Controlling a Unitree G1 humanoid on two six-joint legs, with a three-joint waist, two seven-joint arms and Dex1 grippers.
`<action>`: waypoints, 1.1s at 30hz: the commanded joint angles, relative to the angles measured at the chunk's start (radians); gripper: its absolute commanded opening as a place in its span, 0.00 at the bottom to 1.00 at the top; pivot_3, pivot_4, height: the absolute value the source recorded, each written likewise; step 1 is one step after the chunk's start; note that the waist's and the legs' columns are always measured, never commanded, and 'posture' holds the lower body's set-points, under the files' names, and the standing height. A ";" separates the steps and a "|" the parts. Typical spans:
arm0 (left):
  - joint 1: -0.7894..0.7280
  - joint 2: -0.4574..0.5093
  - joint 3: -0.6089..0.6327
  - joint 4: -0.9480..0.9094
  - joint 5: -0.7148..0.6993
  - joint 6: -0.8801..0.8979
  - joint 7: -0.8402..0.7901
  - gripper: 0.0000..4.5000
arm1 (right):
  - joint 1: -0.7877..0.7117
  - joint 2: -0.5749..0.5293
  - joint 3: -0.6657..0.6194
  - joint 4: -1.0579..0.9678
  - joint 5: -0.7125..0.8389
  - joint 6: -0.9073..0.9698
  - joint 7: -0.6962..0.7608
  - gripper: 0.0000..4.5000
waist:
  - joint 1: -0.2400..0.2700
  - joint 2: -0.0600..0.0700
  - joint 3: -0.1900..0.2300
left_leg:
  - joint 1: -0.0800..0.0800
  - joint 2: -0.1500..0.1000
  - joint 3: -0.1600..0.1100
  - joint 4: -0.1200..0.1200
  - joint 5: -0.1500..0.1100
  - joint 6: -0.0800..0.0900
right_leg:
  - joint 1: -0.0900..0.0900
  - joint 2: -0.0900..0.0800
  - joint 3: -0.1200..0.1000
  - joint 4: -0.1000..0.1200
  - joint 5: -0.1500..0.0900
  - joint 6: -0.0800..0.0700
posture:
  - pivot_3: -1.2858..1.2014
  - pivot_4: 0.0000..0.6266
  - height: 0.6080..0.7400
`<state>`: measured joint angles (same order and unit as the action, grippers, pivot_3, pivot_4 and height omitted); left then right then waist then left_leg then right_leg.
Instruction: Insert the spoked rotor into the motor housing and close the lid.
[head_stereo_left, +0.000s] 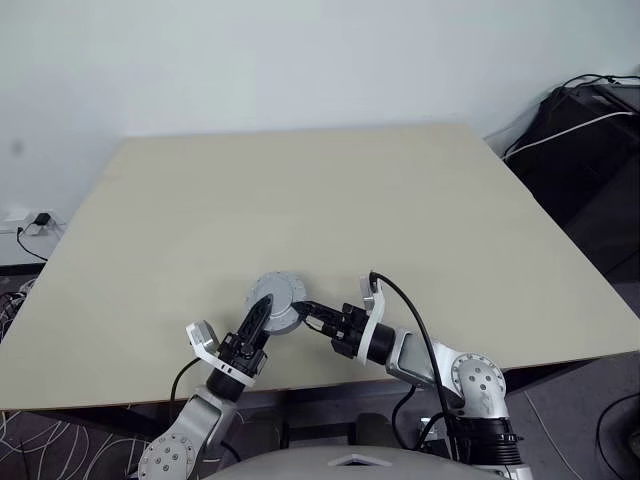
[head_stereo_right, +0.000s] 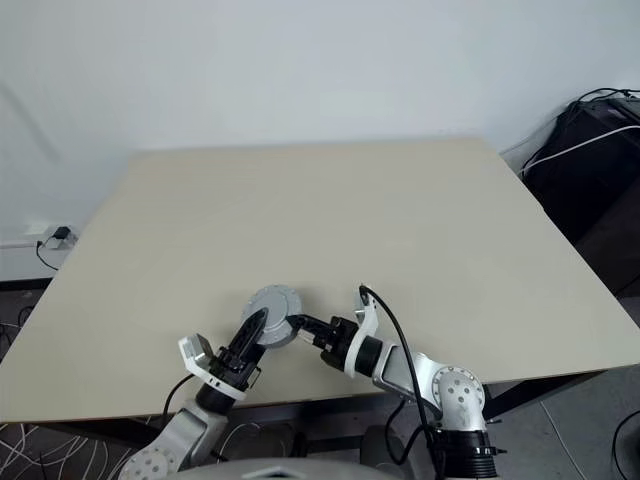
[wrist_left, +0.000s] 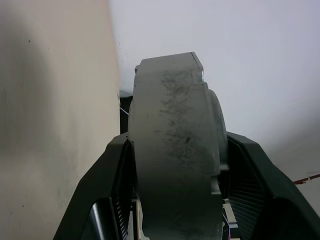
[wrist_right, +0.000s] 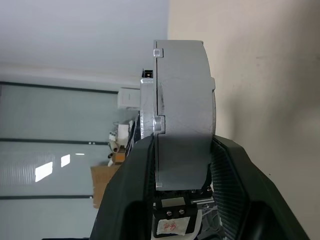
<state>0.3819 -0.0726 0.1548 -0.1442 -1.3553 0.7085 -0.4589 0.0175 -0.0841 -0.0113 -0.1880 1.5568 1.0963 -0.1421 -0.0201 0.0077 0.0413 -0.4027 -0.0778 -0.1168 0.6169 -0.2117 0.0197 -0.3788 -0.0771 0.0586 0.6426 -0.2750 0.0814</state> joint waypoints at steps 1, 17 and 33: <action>-0.007 -0.030 -0.003 -0.035 0.009 -0.026 -0.005 0.49 | -0.012 -0.001 -0.010 -0.083 -0.067 -0.072 0.025 0.30 | 0.001 0.000 0.000 | 0.000 0.000 0.000 0.000 0.000 0.000 | 0.000 0.000 0.000 0.000 0.000 0.000 | 0.52 0.00 1.00; -0.212 0.012 0.178 0.003 0.073 -0.246 0.140 0.47 | 0.066 -0.163 0.027 -0.254 -0.407 -0.199 0.184 1.00 | 0.014 -0.002 -0.001 | -0.004 -0.001 -0.006 0.005 0.000 0.000 | 0.002 0.000 -0.007 0.000 0.002 -0.002 | 0.52 0.00 1.00; -0.573 0.071 0.302 0.329 0.249 -0.318 0.324 0.47 | 0.241 -0.359 0.329 -0.232 -1.300 -0.972 0.521 1.00 | 0.034 -0.017 -0.001 | -0.002 -0.001 -0.002 0.012 0.000 0.001 | 0.005 0.002 -0.004 0.000 0.005 0.007 | 0.52 0.00 1.00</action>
<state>-0.1290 -0.0207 0.4492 0.1834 -1.1137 0.4041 -0.1312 0.2614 -0.4382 0.3279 -0.4229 0.3114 0.2053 0.3658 0.0143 -0.0096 0.0398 -0.4047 -0.0791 -0.1190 0.6293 -0.2116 0.0207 -0.3737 -0.0753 0.0547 0.6430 -0.2695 0.0883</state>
